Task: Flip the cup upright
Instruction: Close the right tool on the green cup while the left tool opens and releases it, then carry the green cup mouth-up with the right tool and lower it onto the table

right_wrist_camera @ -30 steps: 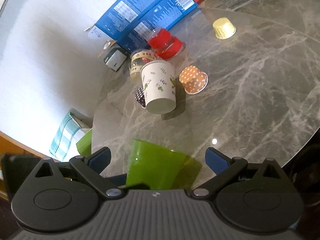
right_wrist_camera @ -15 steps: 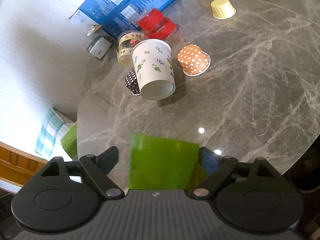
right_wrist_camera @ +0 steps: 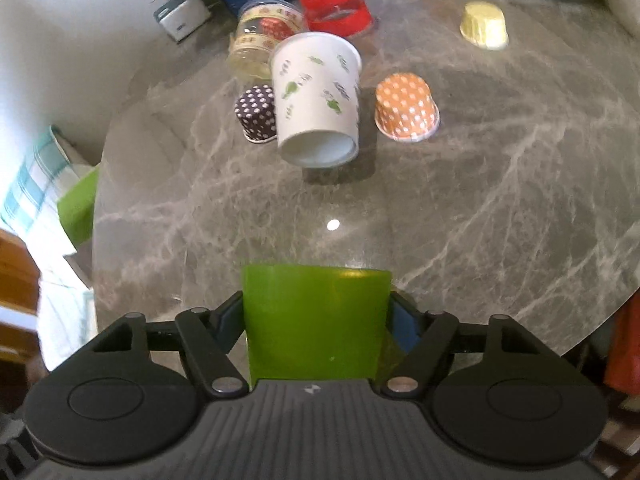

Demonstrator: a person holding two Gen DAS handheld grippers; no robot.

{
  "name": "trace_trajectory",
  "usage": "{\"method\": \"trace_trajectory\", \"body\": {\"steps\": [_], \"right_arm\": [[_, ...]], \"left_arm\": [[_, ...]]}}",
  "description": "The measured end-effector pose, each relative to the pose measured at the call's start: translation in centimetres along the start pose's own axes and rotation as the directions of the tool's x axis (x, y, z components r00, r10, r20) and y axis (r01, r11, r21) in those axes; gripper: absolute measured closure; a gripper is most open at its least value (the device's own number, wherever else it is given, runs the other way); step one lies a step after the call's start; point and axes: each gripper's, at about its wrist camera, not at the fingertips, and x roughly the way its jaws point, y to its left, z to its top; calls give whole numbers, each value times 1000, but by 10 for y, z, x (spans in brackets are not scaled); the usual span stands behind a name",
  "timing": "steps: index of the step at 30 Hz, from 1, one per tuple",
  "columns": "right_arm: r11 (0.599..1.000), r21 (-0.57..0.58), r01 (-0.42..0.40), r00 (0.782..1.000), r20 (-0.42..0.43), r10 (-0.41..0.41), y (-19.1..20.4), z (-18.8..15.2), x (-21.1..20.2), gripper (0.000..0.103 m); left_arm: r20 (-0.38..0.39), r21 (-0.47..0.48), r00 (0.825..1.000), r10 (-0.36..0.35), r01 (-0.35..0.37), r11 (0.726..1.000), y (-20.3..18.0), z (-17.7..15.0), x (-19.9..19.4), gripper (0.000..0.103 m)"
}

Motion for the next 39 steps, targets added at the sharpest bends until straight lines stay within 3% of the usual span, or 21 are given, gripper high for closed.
{"method": "trace_trajectory", "body": {"steps": [3, 7, 12, 19, 25, 29, 34, 39], "right_arm": [[997, -73, 11, 991, 133, -1, 11, -2, -22, 30], [978, -192, 79, 926, 376, -1, 21, -24, -41, 30], [976, -192, 106, 877, 481, -1, 13, -51, -29, 30], [954, -239, 180, 828, 561, -16, 23, -66, -35, 30], [955, -236, 179, 824, 567, -14, 24, -72, -31, 30], [959, -213, 184, 835, 549, -38, 26, -77, -35, 30], [970, -186, 157, 878, 476, -51, 24, -73, -25, 30], [969, -202, 144, 886, 462, -35, 27, -75, -18, 30]], "left_arm": [[6, -3, 1000, -3, 3, 1000, 1, -2, -2, 16], [22, -20, 999, -40, 41, 999, -1, -5, -2, 16], [55, -17, 998, -34, 35, 999, -7, -3, -3, 16], [146, 1, 989, -17, 17, 1000, -10, -5, -11, 16], [178, 4, 984, -3, 2, 1000, -12, -5, -11, 16], [190, -3, 982, -4, 4, 1000, -10, -7, -10, 16], [176, -19, 984, -1, 4, 1000, -8, -7, -6, 16], [183, -11, 983, 0, 2, 1000, -8, -11, -9, 16]]}}
